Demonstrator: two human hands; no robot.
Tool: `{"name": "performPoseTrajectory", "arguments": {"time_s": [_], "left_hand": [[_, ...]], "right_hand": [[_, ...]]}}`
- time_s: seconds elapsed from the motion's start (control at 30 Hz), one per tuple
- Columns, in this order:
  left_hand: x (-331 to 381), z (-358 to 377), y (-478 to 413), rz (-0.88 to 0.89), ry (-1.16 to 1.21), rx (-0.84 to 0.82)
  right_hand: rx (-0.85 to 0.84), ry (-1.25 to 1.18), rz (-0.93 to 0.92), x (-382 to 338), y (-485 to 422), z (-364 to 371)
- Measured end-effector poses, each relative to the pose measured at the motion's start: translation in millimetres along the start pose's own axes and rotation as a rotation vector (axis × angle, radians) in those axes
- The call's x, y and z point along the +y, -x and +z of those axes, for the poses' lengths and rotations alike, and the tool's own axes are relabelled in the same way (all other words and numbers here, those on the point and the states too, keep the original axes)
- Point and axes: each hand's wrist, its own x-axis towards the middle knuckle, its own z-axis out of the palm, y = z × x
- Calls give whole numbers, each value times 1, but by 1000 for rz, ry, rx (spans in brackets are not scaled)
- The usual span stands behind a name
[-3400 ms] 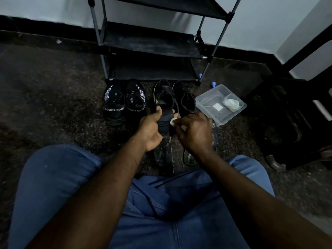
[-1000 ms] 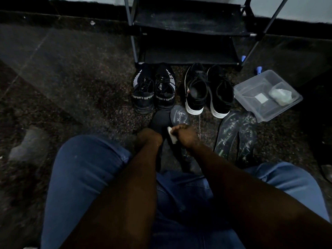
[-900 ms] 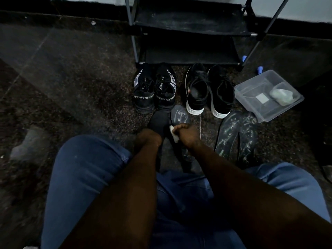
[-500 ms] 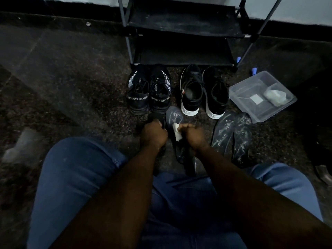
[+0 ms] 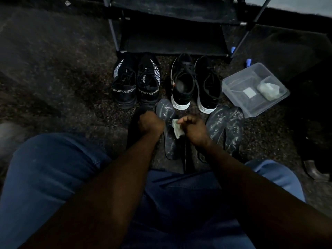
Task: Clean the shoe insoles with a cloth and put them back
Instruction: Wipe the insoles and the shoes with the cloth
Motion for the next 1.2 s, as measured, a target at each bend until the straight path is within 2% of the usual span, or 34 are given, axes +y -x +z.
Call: {"name": "performPoseTrajectory", "arguments": {"time_s": [0.13, 0.23, 0.4, 0.53, 0.77, 0.93, 1.07, 1.2], "left_hand": [[3, 4, -2, -60, 45, -25], [1, 8, -1, -22, 133, -81], [-4, 9, 5, -127, 631, -208], [3, -16, 25, -97, 827, -324], [7, -52, 60, 46, 978, -499], [9, -75, 85, 197, 1085, -633], [10, -90, 101, 212, 1146, -715], [8, -98, 108, 149, 1167, -795]], "right_hand": [[-19, -5, 18, -2, -5, -1], [32, 33, -26, -4, -6, -1], [91, 92, -89, -17, -4, -1], [87, 93, -138, -33, 8, -6], [279, 195, -274, -82, 28, -28], [293, 268, -331, -112, 48, -34], [337, 336, -344, -120, 64, -35], [373, 369, -352, -124, 78, -34]]}}
